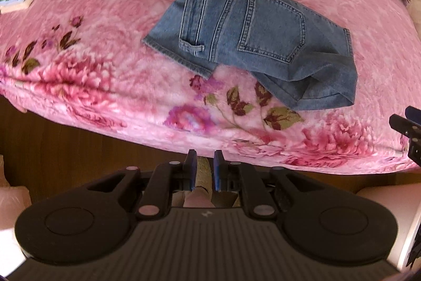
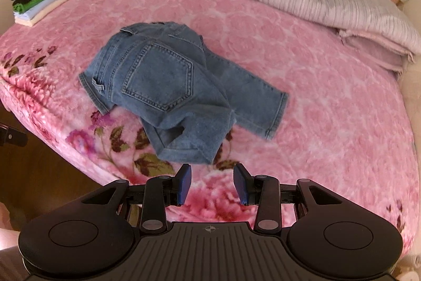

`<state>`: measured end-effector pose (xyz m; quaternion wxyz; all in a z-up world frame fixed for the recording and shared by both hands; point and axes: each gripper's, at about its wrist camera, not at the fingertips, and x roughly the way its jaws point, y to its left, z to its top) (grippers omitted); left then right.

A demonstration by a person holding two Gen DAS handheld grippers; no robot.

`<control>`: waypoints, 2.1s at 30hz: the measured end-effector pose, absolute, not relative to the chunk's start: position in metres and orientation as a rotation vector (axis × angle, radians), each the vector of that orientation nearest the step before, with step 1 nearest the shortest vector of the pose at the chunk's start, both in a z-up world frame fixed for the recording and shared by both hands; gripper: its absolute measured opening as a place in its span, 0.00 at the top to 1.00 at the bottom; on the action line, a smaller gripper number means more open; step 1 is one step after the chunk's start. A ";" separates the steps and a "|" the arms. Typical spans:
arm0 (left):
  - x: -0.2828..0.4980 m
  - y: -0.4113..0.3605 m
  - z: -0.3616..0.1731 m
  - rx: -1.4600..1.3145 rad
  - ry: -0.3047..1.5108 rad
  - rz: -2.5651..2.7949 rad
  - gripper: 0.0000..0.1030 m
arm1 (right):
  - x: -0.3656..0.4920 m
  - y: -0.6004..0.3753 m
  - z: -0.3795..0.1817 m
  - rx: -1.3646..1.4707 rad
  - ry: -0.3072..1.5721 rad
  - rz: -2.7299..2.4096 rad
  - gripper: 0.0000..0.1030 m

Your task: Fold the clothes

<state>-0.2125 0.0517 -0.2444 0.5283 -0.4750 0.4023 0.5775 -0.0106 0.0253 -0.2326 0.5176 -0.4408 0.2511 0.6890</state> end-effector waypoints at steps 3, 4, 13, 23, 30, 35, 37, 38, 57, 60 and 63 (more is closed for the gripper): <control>-0.219 0.051 -0.248 -1.157 0.946 1.390 0.91 | -0.023 0.031 -0.239 -1.070 0.566 1.688 0.62; -0.224 0.051 -0.250 -1.166 0.944 1.393 0.91 | -0.028 0.033 -0.241 -1.074 0.553 1.699 0.62; -0.278 0.084 -0.288 -1.231 0.963 1.341 0.90 | -0.100 0.056 -0.282 -1.238 0.295 1.775 0.33; -0.325 0.147 -0.333 -1.197 0.989 1.254 0.88 | -0.167 0.080 -0.386 -1.535 -0.122 1.675 0.32; -0.339 0.170 -0.357 -1.256 0.976 1.237 0.88 | -0.174 0.084 -0.444 -1.674 -0.420 1.594 0.32; -0.333 0.173 -0.364 -1.283 0.998 1.227 0.88 | -0.165 0.099 -0.445 -1.672 -0.397 1.656 0.79; -0.331 0.173 -0.363 -1.289 1.002 1.237 0.88 | -0.155 0.115 -0.421 -1.587 -0.208 1.719 0.91; -0.329 0.174 -0.361 -1.291 0.999 1.245 0.88 | -0.148 0.123 -0.407 -1.538 -0.109 1.752 0.92; -0.238 0.229 -0.319 -1.281 0.814 1.394 0.87 | 0.240 0.214 -0.284 -0.049 1.286 1.014 0.96; -0.224 0.229 -0.327 -1.299 0.814 1.393 0.87 | 0.312 0.218 -0.280 0.158 1.352 0.786 0.94; -0.211 0.227 -0.337 -1.328 0.810 1.379 0.86 | 0.367 0.220 -0.284 0.239 1.399 0.613 0.75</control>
